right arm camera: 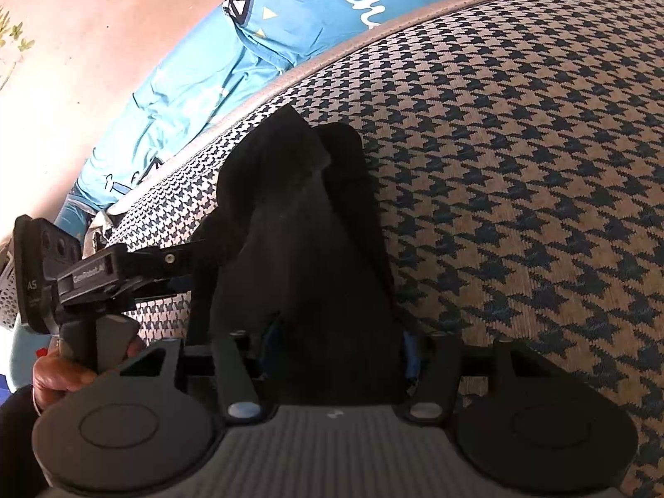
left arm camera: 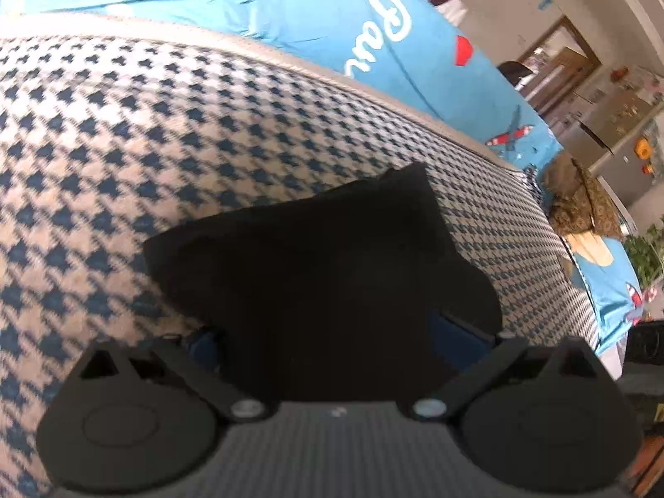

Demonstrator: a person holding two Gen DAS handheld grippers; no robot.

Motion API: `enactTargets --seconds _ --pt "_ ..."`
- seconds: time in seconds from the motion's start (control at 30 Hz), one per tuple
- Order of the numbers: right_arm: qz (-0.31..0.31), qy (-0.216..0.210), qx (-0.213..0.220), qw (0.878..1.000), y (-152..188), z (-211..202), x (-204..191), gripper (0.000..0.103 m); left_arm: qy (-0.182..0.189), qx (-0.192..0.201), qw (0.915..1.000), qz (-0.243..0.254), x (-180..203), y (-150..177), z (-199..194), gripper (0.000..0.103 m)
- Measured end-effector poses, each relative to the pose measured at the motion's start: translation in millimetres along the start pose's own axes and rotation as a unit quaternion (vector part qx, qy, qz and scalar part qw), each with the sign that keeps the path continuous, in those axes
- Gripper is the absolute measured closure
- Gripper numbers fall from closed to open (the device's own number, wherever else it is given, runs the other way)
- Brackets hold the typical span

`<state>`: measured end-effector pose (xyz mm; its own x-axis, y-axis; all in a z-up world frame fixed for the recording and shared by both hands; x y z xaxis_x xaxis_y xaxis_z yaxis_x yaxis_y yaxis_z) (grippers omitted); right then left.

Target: Fold clothes

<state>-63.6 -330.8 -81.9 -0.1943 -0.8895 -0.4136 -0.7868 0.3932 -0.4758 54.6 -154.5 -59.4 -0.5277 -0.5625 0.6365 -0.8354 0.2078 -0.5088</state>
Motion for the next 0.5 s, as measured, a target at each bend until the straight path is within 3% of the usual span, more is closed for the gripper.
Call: enactTargets --seconds 0.2,0.43,0.5 --pt "-0.005 -0.001 0.005 1.000 -3 5 -4 0.049 0.017 0.002 0.9998 0.010 6 -3 5 0.002" --pt "-0.013 0.011 0.011 1.000 -4 5 -3 0.073 0.024 0.008 0.9997 -0.006 -4 -3 -6 0.023" --pt "-0.015 0.014 0.013 1.000 -5 5 -3 0.075 0.018 0.008 0.9998 -0.010 -7 -3 -8 0.031"
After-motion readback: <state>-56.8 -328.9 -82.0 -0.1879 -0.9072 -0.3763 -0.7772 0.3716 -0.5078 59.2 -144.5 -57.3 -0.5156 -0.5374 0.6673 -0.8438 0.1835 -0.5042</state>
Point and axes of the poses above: each gripper's, at about its wrist camera, not at the fingertips, and z roughly the way its jaws point, x to its right, y to its underside, the point moved 6 cm from there along z, roughly the way its jaws point, and after that the axes turned 9 degrees about y, right-handed, at the moved point
